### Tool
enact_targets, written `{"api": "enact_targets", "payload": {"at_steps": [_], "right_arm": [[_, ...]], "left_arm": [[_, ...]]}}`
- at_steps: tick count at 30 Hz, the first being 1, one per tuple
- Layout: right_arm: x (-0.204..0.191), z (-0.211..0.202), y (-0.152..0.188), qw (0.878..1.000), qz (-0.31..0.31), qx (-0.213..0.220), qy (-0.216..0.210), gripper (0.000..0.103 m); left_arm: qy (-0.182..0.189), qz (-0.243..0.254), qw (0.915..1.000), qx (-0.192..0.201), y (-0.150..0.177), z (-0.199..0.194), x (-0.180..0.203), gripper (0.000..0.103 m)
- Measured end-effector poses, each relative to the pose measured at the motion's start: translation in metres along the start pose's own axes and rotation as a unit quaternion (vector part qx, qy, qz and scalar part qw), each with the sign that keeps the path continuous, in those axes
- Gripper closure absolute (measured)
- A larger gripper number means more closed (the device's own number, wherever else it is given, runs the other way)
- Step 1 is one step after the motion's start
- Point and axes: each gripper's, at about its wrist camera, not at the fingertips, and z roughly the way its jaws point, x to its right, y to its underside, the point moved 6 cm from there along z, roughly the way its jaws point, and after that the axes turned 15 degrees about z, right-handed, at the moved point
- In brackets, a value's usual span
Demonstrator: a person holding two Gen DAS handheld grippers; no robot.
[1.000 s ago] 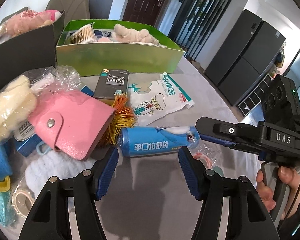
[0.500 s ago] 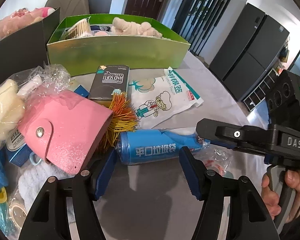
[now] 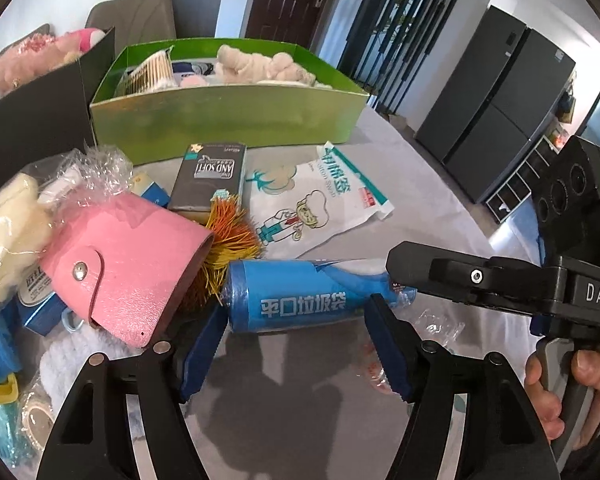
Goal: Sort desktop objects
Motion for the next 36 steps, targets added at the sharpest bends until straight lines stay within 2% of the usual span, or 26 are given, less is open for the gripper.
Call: {"api": "enact_targets", "payload": {"at_steps": [36], "right_arm": [[-0.075,-0.081,0.033,0.995,-0.066,0.064,-0.031,0.043]], "left_arm": [[-0.036,0.033,0.9949,0.089,-0.029,-0.110,0.033,0.032]]}}
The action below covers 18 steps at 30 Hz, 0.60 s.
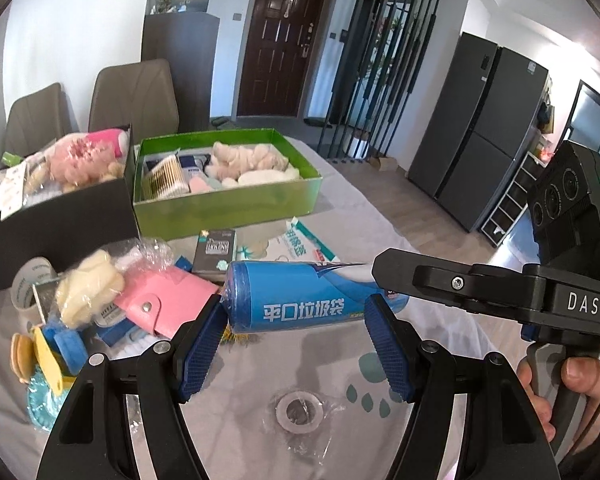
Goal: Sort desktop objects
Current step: 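Lift the blue roll with the left gripper toward the green box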
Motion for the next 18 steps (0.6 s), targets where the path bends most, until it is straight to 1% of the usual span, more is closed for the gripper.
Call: {"api": "enact_targets", "payload": {"at_steps": [9,18], "right_arm": [[-0.019,-0.007,-0.010,1.000,-0.014,0.011,-0.009,0.042],[-0.027,0.000,-0.019,1.000,-0.019,0.013,-0.006,0.041]], "left_arm": [[-0.002,0.001,0.9999,0.016,-0.015,-0.010,-0.009,0.032],[-0.008,0.001,0.9997,0.021,-0.025,-0.010,-0.017,0.032]]}}
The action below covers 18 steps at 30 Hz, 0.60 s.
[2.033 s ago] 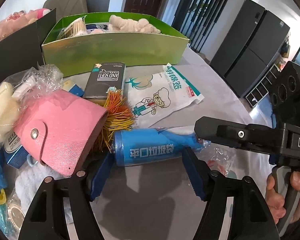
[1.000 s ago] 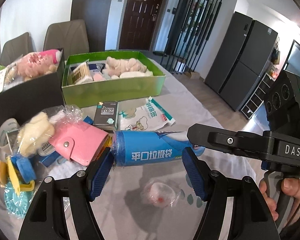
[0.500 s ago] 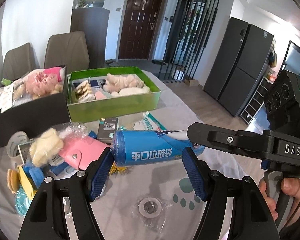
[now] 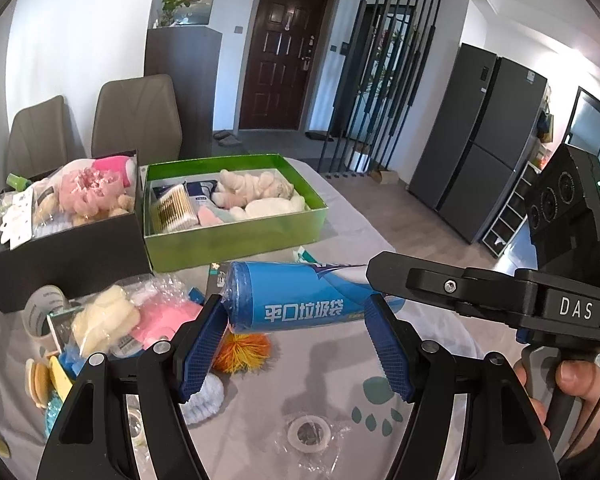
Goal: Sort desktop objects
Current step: 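Lift the blue roll with the left gripper toward the green box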
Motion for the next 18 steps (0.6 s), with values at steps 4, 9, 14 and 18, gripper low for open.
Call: {"api": "enact_targets", "payload": {"at_steps": [4,9,14,18], "right_arm": [[-0.003,0.002,-0.006,1.000,-0.004,0.003,0.002,0.041],[-0.007,0.007,-0.018,1.000,-0.009,0.007,0.008,0.040],[-0.009,0.012,-0.032,1.000,-0.014,0.011,0.010,0.040],[-0.010,0.017,-0.040,1.000,-0.014,0.012,0.010,0.040]], "left_arm": [[0.000,0.002,1.0000,0.002,-0.007,0.004,-0.003,0.032],[-0.004,0.007,1.0000,0.002,-0.017,0.010,-0.005,0.032],[-0.003,0.007,1.0000,0.004,-0.027,0.017,-0.011,0.032],[-0.003,0.008,0.9999,0.005,-0.037,0.023,-0.018,0.032]]}}
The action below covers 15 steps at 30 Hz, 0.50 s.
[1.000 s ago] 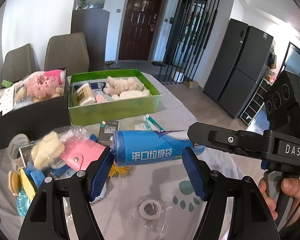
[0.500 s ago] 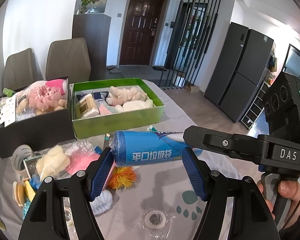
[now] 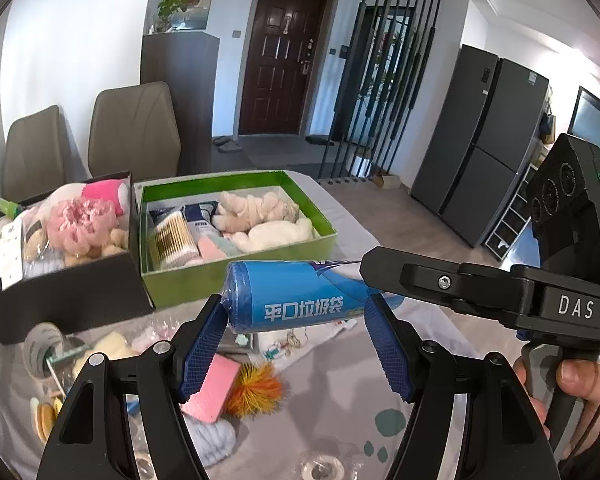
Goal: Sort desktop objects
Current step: 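Lift the blue roll with the left gripper toward the green box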
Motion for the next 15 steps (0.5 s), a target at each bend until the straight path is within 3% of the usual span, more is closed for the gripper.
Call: {"api": "enact_targets", "payload": {"at_steps": [15], "right_arm": [[0.000,0.033,-0.050,1.000,-0.009,0.000,0.003,0.040]], "left_arm": [[0.000,-0.002,1.0000,0.008,-0.031,0.037,-0.029,0.032]]}}
